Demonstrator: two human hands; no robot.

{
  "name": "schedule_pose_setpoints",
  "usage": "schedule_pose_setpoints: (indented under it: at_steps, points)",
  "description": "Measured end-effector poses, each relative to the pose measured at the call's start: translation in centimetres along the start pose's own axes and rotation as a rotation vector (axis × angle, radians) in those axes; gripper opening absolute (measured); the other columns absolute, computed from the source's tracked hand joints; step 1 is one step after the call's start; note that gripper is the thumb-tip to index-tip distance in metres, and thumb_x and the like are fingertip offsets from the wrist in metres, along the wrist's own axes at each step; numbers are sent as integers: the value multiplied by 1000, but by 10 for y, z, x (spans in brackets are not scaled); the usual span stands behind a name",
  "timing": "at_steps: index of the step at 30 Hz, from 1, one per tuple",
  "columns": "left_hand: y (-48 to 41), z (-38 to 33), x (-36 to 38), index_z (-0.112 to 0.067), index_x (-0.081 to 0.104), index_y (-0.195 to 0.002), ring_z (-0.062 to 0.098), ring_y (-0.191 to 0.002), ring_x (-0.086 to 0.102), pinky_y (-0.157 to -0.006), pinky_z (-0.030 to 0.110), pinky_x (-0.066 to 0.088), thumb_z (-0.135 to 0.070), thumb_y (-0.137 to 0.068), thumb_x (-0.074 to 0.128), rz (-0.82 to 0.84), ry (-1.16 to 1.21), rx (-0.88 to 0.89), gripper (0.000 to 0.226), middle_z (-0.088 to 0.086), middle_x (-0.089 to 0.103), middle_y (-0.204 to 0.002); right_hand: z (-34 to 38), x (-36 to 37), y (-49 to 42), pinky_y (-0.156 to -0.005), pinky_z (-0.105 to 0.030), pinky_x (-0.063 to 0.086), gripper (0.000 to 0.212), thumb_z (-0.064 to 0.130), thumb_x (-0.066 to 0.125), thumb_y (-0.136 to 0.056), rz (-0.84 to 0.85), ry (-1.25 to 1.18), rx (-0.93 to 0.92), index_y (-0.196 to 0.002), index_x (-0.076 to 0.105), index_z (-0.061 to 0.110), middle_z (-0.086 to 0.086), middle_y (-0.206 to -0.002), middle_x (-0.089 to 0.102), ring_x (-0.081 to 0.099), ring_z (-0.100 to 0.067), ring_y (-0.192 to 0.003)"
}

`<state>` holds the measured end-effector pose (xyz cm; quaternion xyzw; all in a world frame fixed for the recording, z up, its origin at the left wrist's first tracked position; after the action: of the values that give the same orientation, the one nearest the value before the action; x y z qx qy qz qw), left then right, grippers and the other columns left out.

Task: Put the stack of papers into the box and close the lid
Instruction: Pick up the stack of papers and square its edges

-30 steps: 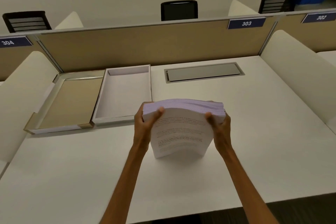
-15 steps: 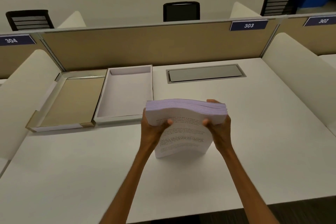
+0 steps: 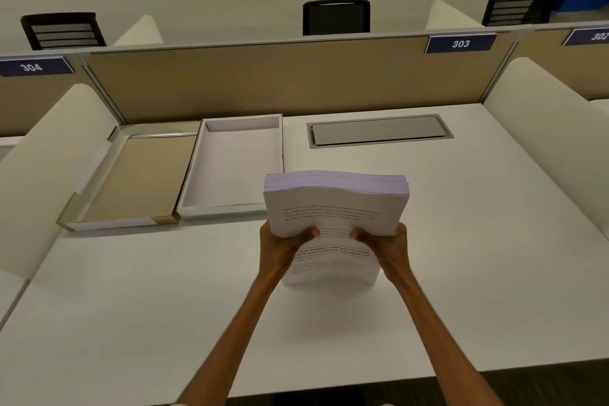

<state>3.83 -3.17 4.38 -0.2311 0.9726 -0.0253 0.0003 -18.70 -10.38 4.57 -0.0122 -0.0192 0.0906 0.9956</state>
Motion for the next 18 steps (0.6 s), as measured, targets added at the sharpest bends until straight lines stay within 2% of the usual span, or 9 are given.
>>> schedule_pose_setpoints:
  at_steps: [2,4,6,8,10,12,14,15,18]
  points:
    - [1,12,-1,-19,70,-100,17,-88,74,-66,28,61,-15,-59,89,-11,-27,-33,45,-5,76,-94,-7,0,-3,-63,-33,62,32,9,84,-60,-4,14,18,-85,74,26,8,-82,78,74,-14,-76]
    - [4,28,-2,-18,69,-100,17,-88,73,-65,27,61,-6,-62,88,-19,-55,-89,45,-2,75,-97,-16,1,-2,-61,-25,60,33,8,81,-64,8,32,40,-91,71,25,14,-83,77,74,-9,-76]
    - [7,44,-4,-17,69,-103,20,-90,73,-67,32,62,-7,-62,88,-38,-87,-123,47,3,74,-100,-30,1,4,-61,-19,58,35,1,81,-68,-3,54,64,-94,70,22,17,-83,77,73,-5,-77]
    - [9,50,-5,-11,68,-107,21,-91,72,-70,33,63,-10,-62,88,-65,-120,-121,49,7,74,-103,-41,0,9,-62,-20,59,34,-3,78,-72,-26,70,82,-96,69,19,14,-83,77,74,-7,-78]
    - [10,50,-5,-4,67,-108,17,-87,72,-69,29,63,-9,-64,87,-94,-138,-126,49,9,73,-101,-47,-1,8,-63,-25,60,28,2,78,-73,-41,72,98,-95,70,17,6,-87,76,74,-12,-78]
    - [10,46,-3,-5,65,-109,10,-83,72,-67,25,62,-12,-65,86,-96,-147,-117,49,4,72,-99,-49,-3,5,-65,-30,61,26,16,83,-70,-59,62,122,-94,71,14,-5,-92,75,74,-19,-80]
    - [12,43,-1,-11,65,-108,7,-80,73,-63,23,61,-21,-65,87,-79,-171,-120,50,-2,72,-97,-52,-4,5,-64,-33,61,45,33,85,-65,-68,52,153,-98,71,7,-11,-94,76,75,-24,-79]
    - [13,44,-1,-13,65,-107,9,-78,73,-62,23,61,-26,-64,87,-76,-183,-133,50,-2,73,-97,-54,-5,5,-64,-35,62,49,36,84,-65,-72,54,173,-101,70,5,-12,-95,76,75,-25,-77]
    - [17,51,-3,-16,66,-105,15,-74,75,-61,28,63,-33,-63,87,-96,-204,-196,50,-1,74,-96,-59,-5,6,-62,-37,62,43,34,80,-71,-71,92,220,-102,69,6,-11,-92,76,76,-23,-70]
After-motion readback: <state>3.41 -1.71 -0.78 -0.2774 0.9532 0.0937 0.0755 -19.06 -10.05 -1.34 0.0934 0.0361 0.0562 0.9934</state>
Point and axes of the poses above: each hand's wrist, its own y-axis away from the middle knuckle, its own x-axis out of the palm, z = x × y, the point moved 9 cm from there along -y, towards the middle knuckle
